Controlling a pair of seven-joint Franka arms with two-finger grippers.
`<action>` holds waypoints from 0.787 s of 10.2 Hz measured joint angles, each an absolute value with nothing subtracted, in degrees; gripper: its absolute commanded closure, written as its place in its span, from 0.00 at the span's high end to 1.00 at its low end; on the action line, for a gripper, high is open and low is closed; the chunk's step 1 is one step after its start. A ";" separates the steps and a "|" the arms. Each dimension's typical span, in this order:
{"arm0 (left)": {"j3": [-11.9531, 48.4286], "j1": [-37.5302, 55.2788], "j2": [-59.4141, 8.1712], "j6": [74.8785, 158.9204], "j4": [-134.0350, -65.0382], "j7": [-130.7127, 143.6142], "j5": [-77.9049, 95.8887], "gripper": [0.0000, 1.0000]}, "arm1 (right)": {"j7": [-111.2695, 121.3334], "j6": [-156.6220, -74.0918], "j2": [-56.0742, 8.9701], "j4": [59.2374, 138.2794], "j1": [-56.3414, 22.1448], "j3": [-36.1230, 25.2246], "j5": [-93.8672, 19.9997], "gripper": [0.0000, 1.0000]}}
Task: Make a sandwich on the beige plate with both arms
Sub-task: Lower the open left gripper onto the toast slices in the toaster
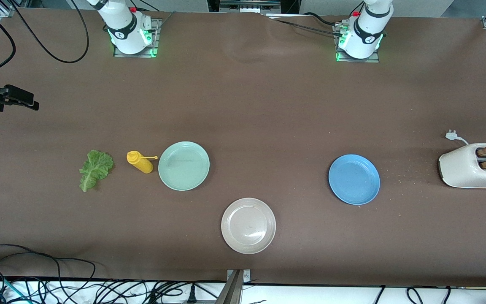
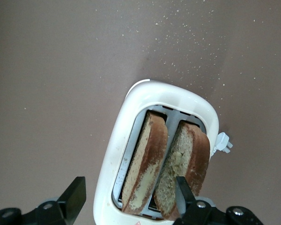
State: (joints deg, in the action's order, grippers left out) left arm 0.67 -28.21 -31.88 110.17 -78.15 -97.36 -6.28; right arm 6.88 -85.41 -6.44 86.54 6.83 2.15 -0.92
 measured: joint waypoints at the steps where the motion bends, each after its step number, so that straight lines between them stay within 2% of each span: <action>1: 0.68 -28.45 -31.88 110.01 -78.46 -97.36 -6.28 0.85 | 6.88 -85.41 -6.44 86.54 6.83 2.15 -0.92 1.00; 8: 0.68 -28.65 -31.89 110.01 -80.18 -97.34 -6.28 0.84 | 6.88 -85.17 -6.44 86.54 6.83 2.14 -0.92 1.00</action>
State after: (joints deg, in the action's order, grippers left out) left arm 0.68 -28.65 -31.89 110.01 -80.18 -97.34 -6.28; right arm 6.88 -85.17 -6.44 86.54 6.83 2.14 -0.92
